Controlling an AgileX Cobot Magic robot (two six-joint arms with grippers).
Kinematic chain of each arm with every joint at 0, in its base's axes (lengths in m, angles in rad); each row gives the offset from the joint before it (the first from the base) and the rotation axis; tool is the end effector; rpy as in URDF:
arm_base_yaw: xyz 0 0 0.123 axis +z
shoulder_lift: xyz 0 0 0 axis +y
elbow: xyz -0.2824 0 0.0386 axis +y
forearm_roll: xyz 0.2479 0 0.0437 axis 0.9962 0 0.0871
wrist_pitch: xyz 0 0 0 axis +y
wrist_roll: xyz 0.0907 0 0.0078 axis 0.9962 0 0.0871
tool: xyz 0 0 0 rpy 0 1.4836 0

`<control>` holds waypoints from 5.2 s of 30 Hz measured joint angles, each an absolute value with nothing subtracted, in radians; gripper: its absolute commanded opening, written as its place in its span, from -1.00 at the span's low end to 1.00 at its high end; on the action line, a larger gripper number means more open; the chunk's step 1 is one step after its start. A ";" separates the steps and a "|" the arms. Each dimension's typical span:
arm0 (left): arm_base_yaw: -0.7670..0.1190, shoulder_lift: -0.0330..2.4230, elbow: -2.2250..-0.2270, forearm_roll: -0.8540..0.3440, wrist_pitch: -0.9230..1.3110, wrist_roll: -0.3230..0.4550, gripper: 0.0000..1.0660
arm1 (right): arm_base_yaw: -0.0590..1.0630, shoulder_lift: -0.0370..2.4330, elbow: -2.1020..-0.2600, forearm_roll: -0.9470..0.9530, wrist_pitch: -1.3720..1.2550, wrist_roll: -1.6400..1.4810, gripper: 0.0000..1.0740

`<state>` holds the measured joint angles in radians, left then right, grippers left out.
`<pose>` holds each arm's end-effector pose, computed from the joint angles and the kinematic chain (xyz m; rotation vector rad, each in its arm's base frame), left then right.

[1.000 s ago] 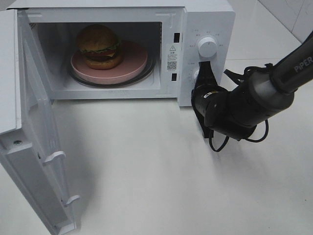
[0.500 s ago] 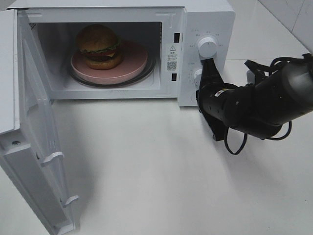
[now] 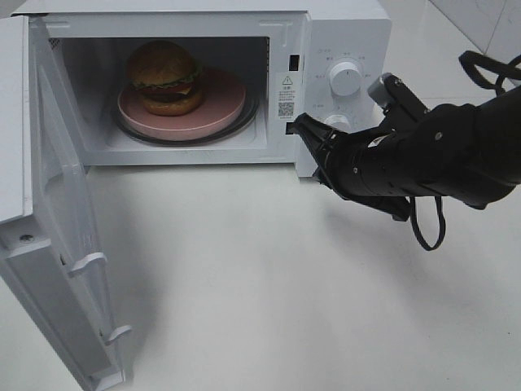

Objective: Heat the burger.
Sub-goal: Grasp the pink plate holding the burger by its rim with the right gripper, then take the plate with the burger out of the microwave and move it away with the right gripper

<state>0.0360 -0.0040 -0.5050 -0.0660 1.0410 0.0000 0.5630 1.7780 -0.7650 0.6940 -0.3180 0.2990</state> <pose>-0.0052 -0.0054 0.2803 -0.0336 2.0140 -0.0557 0.2918 0.1627 0.1482 0.5713 2.2304 0.5951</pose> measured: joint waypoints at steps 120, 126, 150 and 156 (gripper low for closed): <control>0.036 -0.004 -0.505 -0.066 1.041 0.000 0.83 | 0.710 2.333 -1.826 -0.320 0.416 -0.941 0.45; 0.036 -0.004 -0.505 -0.066 1.041 0.000 0.83 | 0.710 2.410 -1.902 -0.288 0.416 -0.941 0.42; 0.036 -0.004 -0.505 -0.065 1.041 0.000 0.83 | 0.710 2.433 -1.930 -0.248 0.425 -0.940 -1.00; 0.036 -0.004 -0.505 -0.065 1.041 0.000 0.83 | 0.710 2.414 -1.930 -0.240 0.465 -0.940 -1.00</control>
<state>0.0360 -0.0040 -0.5050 -0.0650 1.0410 0.0000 0.7100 2.4140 -1.9300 -0.2400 0.4650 -0.9400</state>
